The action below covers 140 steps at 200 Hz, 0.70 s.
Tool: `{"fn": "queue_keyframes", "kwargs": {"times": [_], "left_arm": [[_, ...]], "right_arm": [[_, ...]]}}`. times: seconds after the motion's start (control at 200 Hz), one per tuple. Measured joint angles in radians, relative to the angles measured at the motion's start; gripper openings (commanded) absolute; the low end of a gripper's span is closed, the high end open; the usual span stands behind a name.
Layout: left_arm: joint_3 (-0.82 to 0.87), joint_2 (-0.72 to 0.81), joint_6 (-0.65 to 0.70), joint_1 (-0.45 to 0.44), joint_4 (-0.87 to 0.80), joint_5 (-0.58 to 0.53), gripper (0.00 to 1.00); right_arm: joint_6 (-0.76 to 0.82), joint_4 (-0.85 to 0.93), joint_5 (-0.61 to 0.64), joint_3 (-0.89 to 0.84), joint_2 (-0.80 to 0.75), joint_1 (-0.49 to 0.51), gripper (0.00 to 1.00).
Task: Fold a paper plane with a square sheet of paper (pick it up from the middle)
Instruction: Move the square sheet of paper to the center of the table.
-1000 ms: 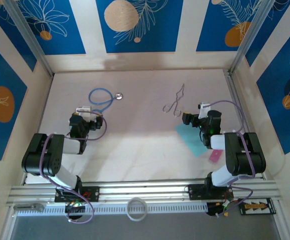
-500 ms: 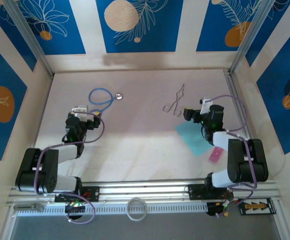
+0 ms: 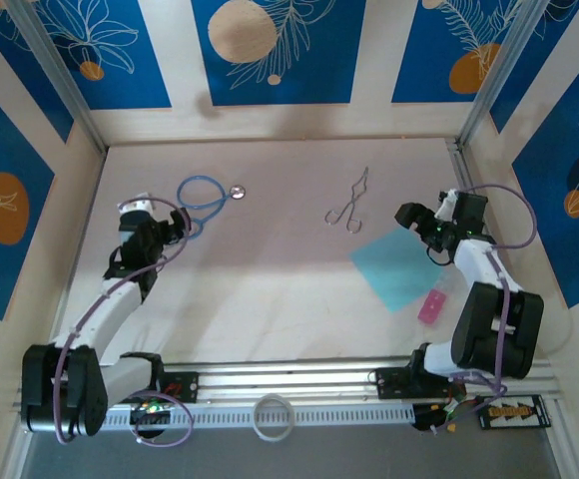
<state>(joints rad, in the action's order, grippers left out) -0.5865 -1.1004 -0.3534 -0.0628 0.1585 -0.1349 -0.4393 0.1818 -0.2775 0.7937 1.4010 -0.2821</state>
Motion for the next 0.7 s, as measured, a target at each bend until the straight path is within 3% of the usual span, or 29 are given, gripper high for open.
{"fn": "queue_keyframes", "kwargs": {"times": [0.27, 0.54, 0.7], "left_arm": [[-0.024, 0.103, -0.111, 0.004, -0.190, 0.174, 1.00], [-0.026, 0.130, -0.175, 0.004, -0.328, 0.238, 1.00], [-0.028, 0.131, -0.193, 0.004, -0.346, 0.281, 1.00]], "right_arm": [[-0.053, 0.175, -0.070, 0.003, 0.096, -0.011, 0.84], [-0.061, 0.270, -0.013, 0.034, 0.198, 0.000, 0.79], [-0.075, 0.326, 0.040, 0.071, 0.214, 0.060, 0.77]]}}
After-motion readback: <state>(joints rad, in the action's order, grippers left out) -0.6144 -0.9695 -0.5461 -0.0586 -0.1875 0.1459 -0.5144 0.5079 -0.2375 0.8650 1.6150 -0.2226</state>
